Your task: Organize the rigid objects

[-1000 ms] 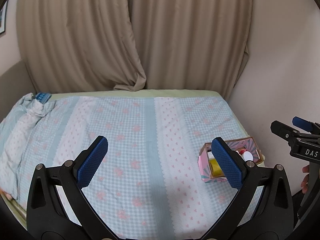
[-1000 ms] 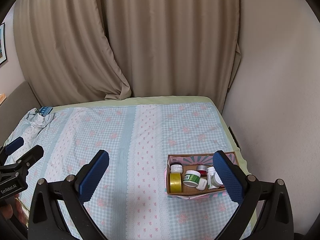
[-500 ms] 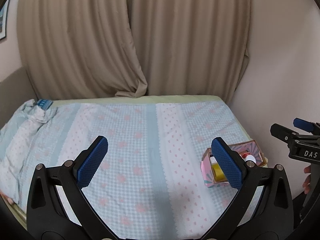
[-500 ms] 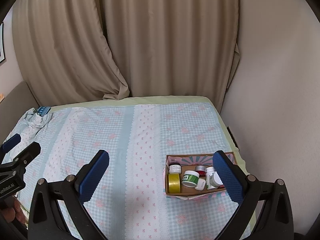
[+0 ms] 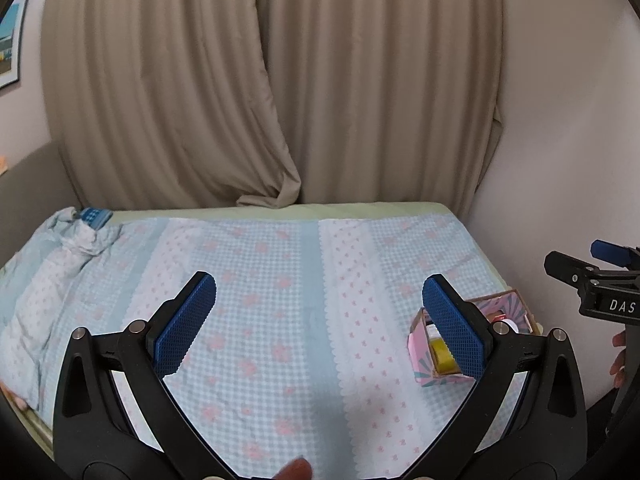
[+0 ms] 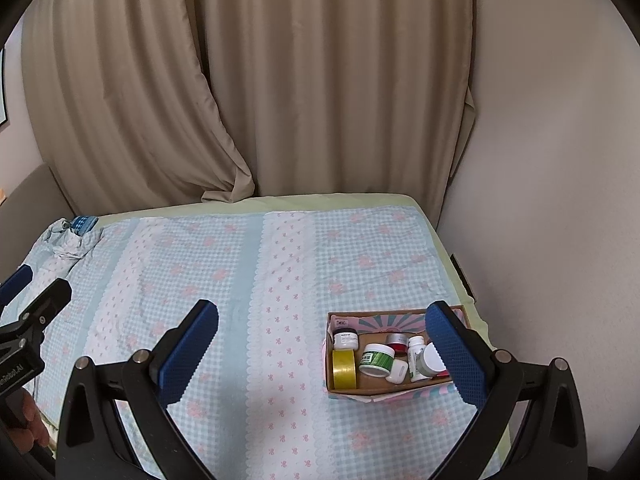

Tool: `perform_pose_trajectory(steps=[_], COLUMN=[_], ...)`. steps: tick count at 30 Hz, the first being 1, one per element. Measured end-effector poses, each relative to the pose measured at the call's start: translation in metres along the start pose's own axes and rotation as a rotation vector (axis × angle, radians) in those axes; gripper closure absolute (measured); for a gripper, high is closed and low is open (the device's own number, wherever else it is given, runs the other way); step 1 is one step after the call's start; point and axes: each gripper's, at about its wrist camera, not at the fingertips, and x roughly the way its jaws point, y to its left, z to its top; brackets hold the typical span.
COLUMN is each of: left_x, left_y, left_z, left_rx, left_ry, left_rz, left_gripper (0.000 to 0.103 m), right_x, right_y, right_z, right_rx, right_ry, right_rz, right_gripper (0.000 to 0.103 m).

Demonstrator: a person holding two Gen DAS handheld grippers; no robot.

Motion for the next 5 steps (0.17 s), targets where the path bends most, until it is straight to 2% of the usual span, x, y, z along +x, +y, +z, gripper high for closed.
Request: perform_pose_trajectory(steps=[5], left_x=[0.0018], left_y=[0.0033], left_z=[-0.0022], left_rx=[0.006], left_ry=[-0.001], left_rz=[-0.026], left_gripper=[0.000], right_x=[0.0011], right_y=[0.0016], right_z=[-0.0006], right_rx=[0.009], right_ry=[0.007], right_rz=[-0.005], right_gripper=[0.000])
